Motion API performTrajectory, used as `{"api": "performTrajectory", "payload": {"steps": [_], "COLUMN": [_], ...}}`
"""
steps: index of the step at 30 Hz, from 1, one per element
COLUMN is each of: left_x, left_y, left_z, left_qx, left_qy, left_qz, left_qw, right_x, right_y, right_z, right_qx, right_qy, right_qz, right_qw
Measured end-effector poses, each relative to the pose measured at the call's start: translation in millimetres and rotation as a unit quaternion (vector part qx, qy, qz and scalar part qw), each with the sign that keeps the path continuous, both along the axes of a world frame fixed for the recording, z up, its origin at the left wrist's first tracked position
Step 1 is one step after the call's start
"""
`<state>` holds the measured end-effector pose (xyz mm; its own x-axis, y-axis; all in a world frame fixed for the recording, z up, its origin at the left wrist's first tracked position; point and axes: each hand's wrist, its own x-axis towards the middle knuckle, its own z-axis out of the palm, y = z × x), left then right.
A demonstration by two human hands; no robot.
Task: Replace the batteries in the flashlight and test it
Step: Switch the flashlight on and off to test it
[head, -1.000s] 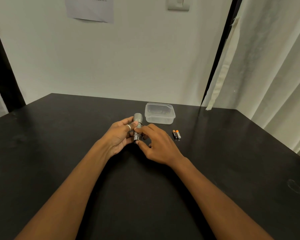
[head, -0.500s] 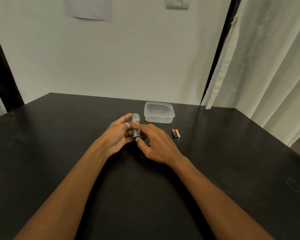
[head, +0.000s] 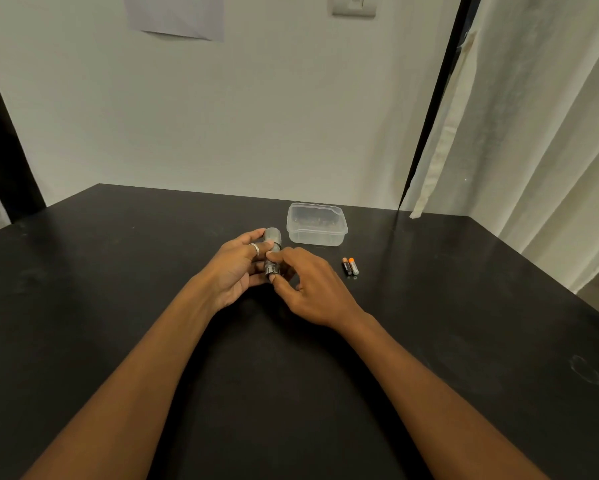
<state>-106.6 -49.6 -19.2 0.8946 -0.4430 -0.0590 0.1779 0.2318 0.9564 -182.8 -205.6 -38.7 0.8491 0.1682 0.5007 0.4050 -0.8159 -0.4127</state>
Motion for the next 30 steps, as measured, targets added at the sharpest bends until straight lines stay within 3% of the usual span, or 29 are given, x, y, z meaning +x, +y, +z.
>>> {"api": "performTrajectory", "payload": {"steps": [9,17,24,30], "left_x": [0.8,2.4,4.4,4.7], "left_y": [-4.5,-4.6,-5.8,-4.2], "left_z": [-3.5,-3.5,-7.5,-7.5], "left_qx": [-0.005,-0.036,0.016,0.005], "left_qy": [-0.005,-0.007,-0.018,-0.023], "left_qz": [0.033,0.047,0.058,0.053], "left_qw": [0.999,0.998,0.998,0.998], "right_x": [2.5,3.1,3.3,2.4], "right_y": [-2.4,-3.3,-0.6,-0.5], "right_z": [-0.7,-2.0,-1.7,-1.7], "right_qx": [0.043,0.006,0.012,0.006], "right_qy": [-0.021,-0.037,-0.031,-0.033], "right_qz": [0.01,-0.003,-0.02,-0.024], "right_qw": [0.999,0.999,0.999,0.999]}}
